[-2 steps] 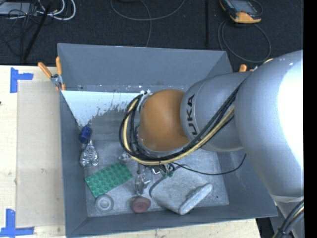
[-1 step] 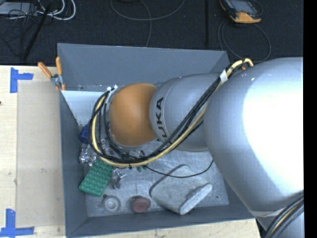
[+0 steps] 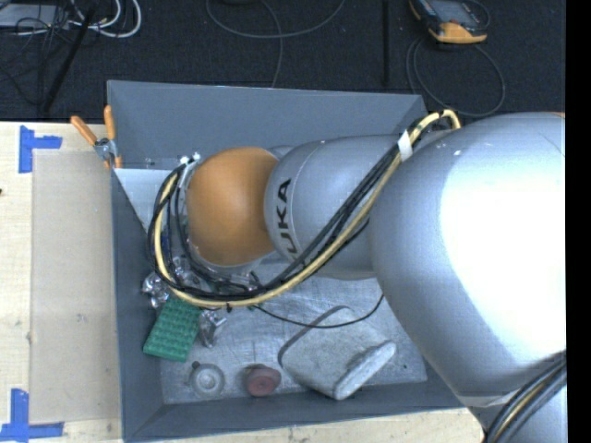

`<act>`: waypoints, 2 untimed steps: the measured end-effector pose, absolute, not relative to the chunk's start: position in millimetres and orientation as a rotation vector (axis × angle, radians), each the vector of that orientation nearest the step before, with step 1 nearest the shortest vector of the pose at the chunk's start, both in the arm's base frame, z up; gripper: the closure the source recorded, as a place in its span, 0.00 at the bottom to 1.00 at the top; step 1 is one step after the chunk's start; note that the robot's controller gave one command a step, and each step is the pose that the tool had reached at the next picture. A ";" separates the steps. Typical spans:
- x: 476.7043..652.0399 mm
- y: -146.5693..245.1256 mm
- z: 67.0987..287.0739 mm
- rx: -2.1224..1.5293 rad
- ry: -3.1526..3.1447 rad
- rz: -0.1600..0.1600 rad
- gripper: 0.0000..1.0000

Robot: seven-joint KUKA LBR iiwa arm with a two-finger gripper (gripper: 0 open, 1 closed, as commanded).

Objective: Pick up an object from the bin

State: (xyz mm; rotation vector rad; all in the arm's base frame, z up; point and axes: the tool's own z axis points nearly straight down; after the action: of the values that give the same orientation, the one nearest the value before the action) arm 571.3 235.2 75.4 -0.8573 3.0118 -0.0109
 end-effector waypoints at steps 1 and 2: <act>542.0 242.3 74.9 -0.851 3.007 -0.007 0.00; 524.1 241.8 80.4 -1.122 2.888 -0.010 0.00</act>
Offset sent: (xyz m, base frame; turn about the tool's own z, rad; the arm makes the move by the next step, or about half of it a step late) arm -0.0354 0.0103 -0.0054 -0.0027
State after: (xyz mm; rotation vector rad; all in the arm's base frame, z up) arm 524.1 241.8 80.4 -1.1219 2.8884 -0.0097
